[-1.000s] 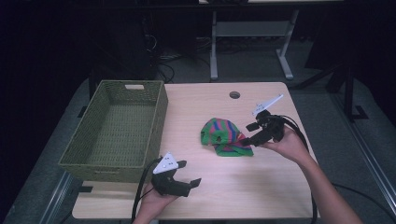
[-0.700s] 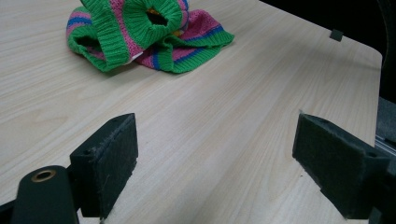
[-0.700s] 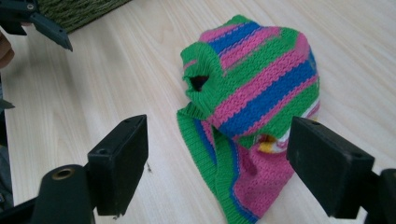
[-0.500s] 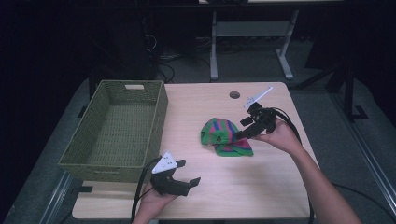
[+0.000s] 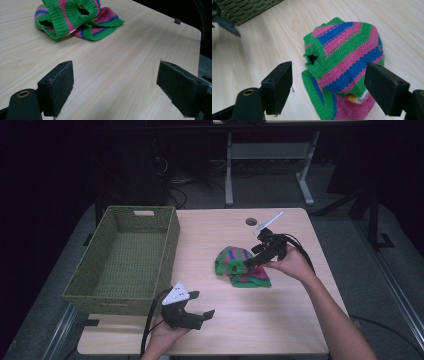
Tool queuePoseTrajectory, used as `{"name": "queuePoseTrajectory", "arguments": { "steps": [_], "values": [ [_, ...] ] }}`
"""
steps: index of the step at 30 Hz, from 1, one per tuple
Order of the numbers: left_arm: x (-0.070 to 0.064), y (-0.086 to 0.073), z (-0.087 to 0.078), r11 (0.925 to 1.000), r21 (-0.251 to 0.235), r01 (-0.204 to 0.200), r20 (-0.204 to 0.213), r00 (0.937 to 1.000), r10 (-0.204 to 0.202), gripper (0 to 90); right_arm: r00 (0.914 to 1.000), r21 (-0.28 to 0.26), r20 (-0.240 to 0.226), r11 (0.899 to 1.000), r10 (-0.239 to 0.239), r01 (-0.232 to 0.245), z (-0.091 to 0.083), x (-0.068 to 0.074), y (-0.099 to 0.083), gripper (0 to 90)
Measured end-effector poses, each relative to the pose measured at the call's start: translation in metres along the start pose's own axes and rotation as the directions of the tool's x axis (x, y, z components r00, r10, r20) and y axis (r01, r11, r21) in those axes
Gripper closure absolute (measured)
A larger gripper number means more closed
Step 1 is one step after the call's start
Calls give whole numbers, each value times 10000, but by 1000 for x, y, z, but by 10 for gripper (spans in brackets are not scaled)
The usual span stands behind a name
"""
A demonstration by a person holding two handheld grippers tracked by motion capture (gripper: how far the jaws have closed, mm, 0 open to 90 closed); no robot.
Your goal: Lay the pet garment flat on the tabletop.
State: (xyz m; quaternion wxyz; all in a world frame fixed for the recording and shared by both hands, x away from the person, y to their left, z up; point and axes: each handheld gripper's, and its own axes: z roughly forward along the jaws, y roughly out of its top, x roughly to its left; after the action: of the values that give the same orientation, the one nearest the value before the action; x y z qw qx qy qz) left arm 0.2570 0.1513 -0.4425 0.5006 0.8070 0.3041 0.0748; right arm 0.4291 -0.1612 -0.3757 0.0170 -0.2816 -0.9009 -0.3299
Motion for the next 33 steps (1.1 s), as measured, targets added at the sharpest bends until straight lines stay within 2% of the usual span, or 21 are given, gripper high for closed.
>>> {"name": "queuePoseTrajectory", "arguments": {
  "steps": [4, 9, 14, 16, 23, 27, 33],
  "values": [
    [-1, 0, 1, 10000, -1, 15, 67, 10000, -15, 139, 9998, 242, 173, 9997, -45, 41, 10, 1, 3, 223],
    [-2, 0, 1, 10000, 16, 16, 121, 9999, -16, 139, 9997, 499, 123, 9986, 189, -195, 21, -3, 3, 218],
    [-1, 0, 1, 10000, 22, 77, 138, 9999, -77, 139, 9998, 550, 164, 9984, 144, -153, 29, -8, 4, 218],
    [-1, 0, 1, 10000, -15, 85, 169, 9998, -85, 139, 9995, 779, 240, 9967, 190, -209, 35, -9, 5, 218],
    [-1, 0, 2, 9999, 2, 133, 207, 9997, -133, 139, 9989, 1040, 434, 9944, 161, -205, 46, -10, 5, 218],
    [-1, 0, 2, 10000, 23, 15, 188, 9998, -15, 139, 9983, 1222, 591, 9925, 7, -80, 53, -10, 5, 219],
    [-1, 0, 3, 10000, 45, 50, 214, 9998, -51, 139, 9967, 1566, 794, 9877, -164, 38, 66, -8, 3, 219]
  ]
}}
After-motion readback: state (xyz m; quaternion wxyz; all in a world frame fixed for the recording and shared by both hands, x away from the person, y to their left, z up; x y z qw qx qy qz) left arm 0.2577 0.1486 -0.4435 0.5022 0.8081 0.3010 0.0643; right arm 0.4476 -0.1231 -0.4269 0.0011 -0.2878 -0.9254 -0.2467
